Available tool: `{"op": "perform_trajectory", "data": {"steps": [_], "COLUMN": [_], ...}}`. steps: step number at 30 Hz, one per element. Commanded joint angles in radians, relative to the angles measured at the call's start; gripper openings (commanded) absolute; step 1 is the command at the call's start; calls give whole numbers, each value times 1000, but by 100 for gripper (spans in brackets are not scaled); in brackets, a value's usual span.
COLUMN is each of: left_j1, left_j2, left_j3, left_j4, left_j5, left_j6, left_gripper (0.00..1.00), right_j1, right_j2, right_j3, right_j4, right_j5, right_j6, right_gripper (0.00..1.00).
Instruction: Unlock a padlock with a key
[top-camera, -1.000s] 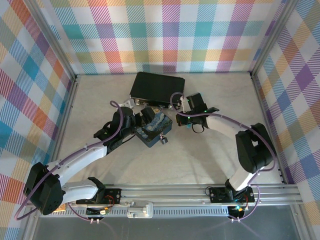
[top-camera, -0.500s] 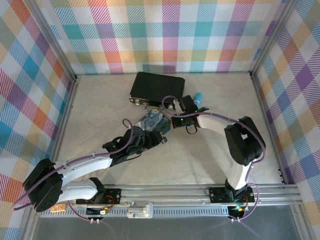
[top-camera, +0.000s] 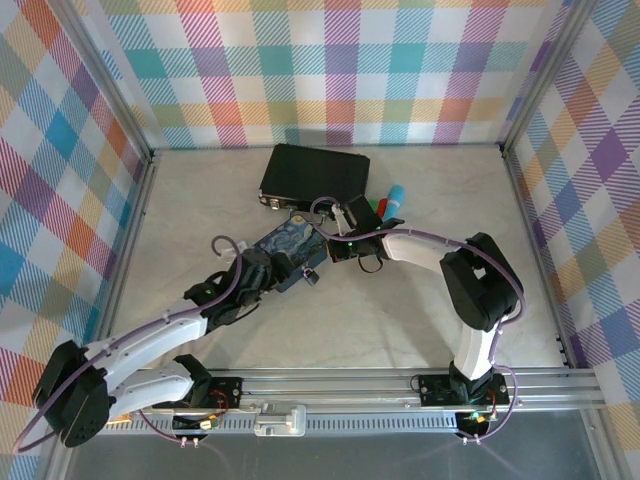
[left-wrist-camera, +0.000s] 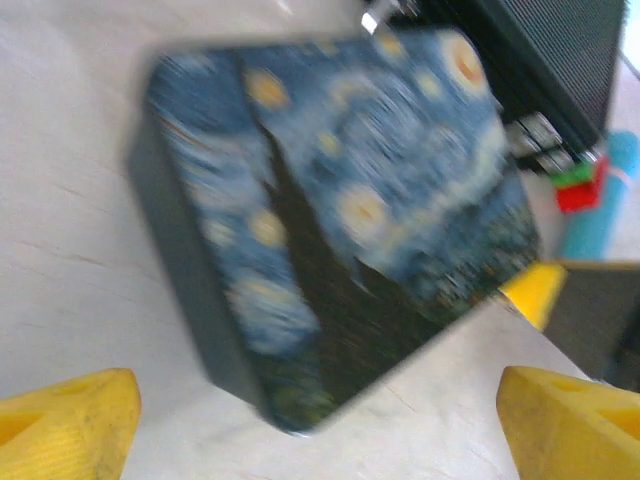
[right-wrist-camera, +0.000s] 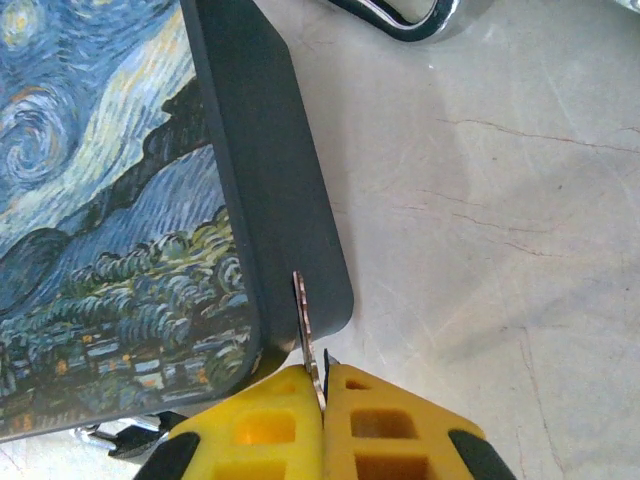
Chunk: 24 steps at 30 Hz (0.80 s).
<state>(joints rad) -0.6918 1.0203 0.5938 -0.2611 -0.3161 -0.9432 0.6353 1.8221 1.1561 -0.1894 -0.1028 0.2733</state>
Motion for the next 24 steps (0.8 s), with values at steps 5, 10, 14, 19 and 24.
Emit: {"op": "perform_trajectory", "data": {"steps": [5,10,14,19,24], "left_j1": [42,-76,-243,-385,-403], "left_j2": [-129,-114,15,256,460], "left_j3": [73,35,61,143,208], "left_j4": [-125,-30,30,71,148], "left_j5": [25,56,-66,-233,-275], "left_j6": [138,11,-49,-168,-252], "left_gripper": [90,86,85,82,78], "right_j1": [-2,-13,-65,-143,-175], "right_j2": [-128,-211,-270,-351,-413], "right_j3": [-34,-119,-200,-290,-346], "right_j4": [-25,-48,-32,-16,4], "right_j5": [27,62,37,-1,-15], "right_j6": [-11,-35,-27,-19,-15], "right_gripper": [0,0,0,0,0]}}
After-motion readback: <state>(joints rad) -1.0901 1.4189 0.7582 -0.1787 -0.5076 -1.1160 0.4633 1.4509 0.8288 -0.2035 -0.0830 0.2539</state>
